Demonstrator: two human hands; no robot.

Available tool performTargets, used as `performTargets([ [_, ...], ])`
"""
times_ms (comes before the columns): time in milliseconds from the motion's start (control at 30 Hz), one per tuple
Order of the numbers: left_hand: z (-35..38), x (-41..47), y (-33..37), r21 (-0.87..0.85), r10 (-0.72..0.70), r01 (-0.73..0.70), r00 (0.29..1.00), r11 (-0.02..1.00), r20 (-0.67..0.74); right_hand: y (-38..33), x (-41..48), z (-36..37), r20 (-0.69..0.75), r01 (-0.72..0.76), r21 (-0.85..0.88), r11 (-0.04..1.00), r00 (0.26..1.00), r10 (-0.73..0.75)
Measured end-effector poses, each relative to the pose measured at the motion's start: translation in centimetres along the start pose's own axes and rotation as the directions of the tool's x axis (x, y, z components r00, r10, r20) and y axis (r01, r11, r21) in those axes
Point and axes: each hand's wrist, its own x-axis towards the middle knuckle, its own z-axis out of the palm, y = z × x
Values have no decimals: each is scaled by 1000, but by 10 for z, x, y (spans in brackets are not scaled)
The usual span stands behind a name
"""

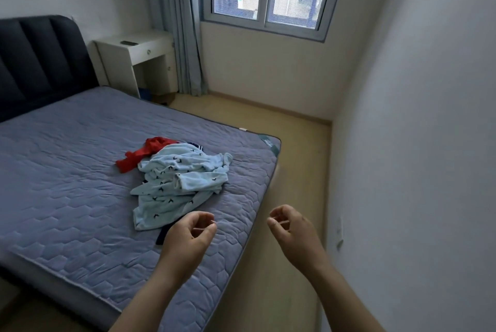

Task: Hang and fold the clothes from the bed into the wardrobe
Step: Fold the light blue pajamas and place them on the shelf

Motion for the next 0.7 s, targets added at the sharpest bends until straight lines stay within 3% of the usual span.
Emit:
performTargets([
  [400,67,169,12,-25,-45,44,999,999,-25,52,165,-24,48,-36,-97,995,998,41],
  [700,143,272,33,14,-88,90,992,996,-88,121,297,-53,132,-9,-50,999,991,15],
])
